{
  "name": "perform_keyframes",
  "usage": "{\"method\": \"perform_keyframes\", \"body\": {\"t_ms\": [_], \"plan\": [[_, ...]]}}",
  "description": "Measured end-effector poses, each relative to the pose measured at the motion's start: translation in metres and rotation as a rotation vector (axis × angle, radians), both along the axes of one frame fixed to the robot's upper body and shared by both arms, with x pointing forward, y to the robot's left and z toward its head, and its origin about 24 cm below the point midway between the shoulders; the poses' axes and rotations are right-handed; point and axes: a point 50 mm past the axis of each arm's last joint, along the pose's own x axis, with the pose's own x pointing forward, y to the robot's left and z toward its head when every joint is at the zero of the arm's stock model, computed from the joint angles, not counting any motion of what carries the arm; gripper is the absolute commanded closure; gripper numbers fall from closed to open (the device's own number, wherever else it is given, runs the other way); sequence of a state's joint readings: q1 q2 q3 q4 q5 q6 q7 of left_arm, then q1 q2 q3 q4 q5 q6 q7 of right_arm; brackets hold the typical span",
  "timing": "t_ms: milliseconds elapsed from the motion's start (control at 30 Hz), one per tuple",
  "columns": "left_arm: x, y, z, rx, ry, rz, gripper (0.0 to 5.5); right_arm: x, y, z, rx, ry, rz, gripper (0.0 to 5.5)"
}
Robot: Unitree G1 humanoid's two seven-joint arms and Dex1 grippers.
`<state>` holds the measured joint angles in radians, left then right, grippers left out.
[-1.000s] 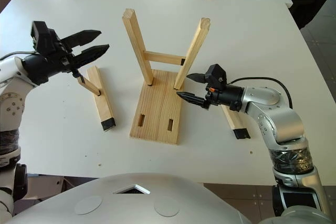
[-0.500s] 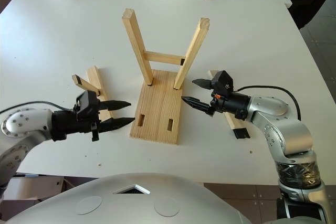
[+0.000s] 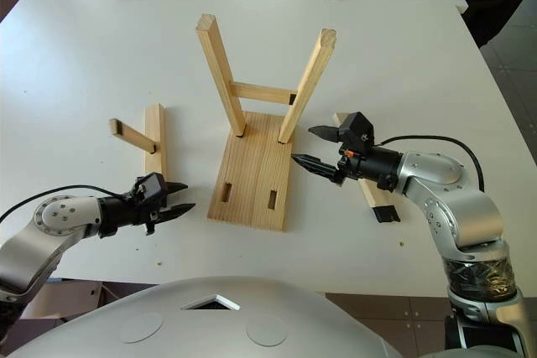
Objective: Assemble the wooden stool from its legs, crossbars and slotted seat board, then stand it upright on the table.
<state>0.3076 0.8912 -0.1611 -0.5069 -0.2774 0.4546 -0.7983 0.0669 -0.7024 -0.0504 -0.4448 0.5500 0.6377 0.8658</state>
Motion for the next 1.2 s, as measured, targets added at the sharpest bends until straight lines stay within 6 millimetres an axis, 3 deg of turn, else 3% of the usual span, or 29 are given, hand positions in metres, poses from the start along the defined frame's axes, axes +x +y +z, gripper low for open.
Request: {"method": "perform_keyframes", "body": {"t_ms": [467, 833, 1067, 1200], "plan": [[0.009, 0.03, 0.03, 0.107, -0.045, -0.166, 3.22, -0.004, 0.001, -0.006, 0.014, 0.008, -0.039, 1.77], [0.0, 0.046, 0.026, 0.17, 0.003, -0.233, 3.22, -0.003, 0.001, -0.006, 0.013, -0.001, -0.045, 1.77], [0.003, 0.057, 0.026, 0.201, 0.01, -0.219, 3.22, -0.002, 0.001, -0.007, 0.015, -0.009, -0.047, 1.77], [0.012, 0.064, 0.039, 0.197, -0.036, -0.147, 3.22, -0.003, 0.001, -0.007, 0.016, -0.017, -0.043, 1.77]]}}
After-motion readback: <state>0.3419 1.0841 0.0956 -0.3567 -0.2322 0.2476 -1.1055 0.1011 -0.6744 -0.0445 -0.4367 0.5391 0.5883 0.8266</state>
